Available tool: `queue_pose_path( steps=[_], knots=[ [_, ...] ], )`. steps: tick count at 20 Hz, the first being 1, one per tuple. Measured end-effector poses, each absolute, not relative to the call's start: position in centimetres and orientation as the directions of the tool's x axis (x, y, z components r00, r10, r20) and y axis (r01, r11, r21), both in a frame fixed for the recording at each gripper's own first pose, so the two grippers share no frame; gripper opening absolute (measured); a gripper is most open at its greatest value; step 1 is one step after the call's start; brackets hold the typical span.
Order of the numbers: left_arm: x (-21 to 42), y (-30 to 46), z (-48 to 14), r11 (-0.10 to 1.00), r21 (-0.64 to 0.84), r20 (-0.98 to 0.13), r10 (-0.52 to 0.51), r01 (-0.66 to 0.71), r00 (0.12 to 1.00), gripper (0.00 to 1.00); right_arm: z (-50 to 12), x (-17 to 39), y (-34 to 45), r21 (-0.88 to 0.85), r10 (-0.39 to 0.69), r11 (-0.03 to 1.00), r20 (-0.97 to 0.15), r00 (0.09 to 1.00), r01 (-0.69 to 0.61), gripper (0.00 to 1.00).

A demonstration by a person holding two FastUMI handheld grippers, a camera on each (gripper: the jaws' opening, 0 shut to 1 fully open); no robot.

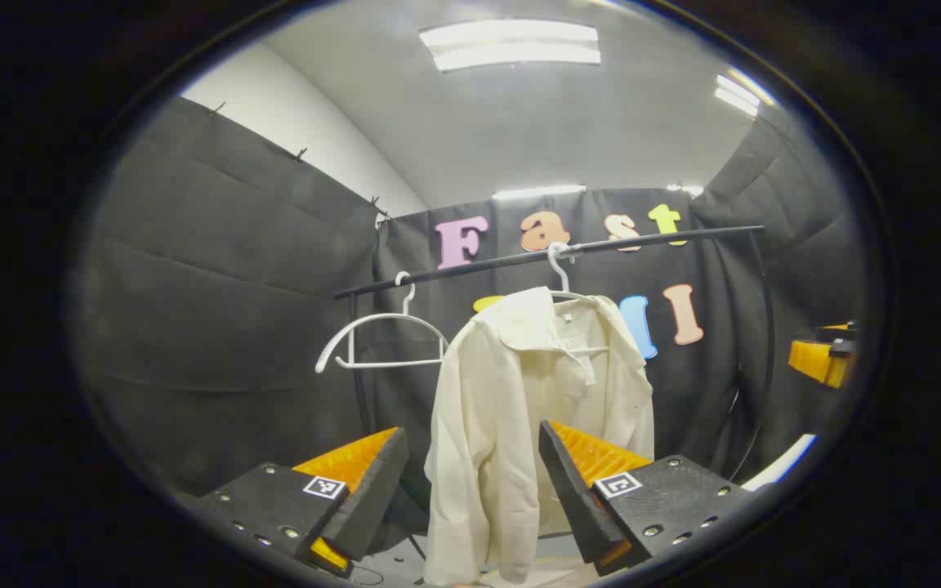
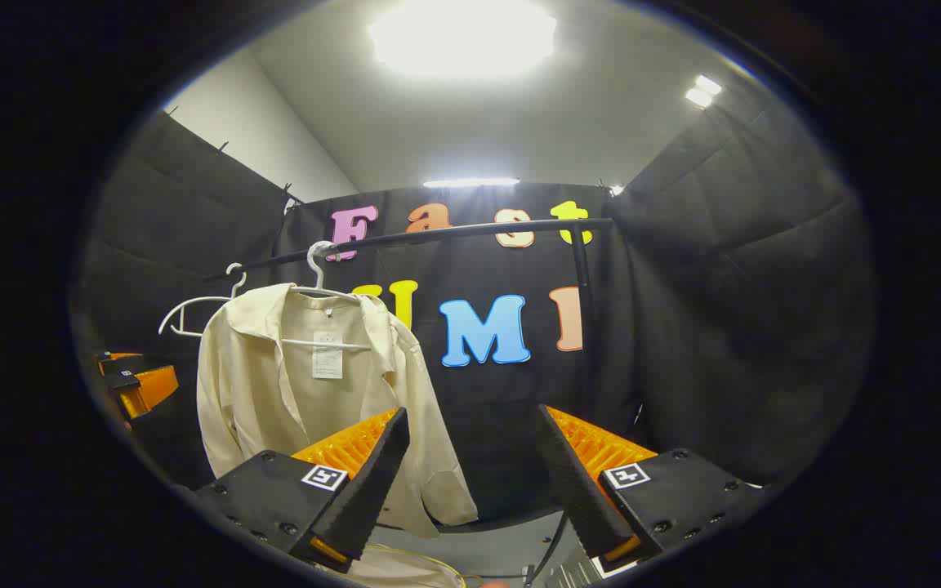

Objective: Grasp the clothes on the hanger with both hands and then place them into the laundry hamper below.

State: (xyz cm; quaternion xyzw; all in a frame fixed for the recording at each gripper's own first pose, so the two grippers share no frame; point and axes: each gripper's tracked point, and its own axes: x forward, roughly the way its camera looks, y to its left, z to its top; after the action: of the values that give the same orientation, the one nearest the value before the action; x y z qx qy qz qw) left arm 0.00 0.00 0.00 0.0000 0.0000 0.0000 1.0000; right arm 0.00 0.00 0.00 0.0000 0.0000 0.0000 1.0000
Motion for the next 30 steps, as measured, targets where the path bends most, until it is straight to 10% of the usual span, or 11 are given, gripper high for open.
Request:
queue_pose_path(
  steps=[30],
  knots=[
    [2.7, -0.4, 1.7, 0.999, -0.022, 0.054, -0.038, 0.039, 0.998, 0.94, 0.6, 5.4, 6.6, -0.015, 0.085, 0.996, 0.034, 0.996, -0.085, 0.94]
  ],
)
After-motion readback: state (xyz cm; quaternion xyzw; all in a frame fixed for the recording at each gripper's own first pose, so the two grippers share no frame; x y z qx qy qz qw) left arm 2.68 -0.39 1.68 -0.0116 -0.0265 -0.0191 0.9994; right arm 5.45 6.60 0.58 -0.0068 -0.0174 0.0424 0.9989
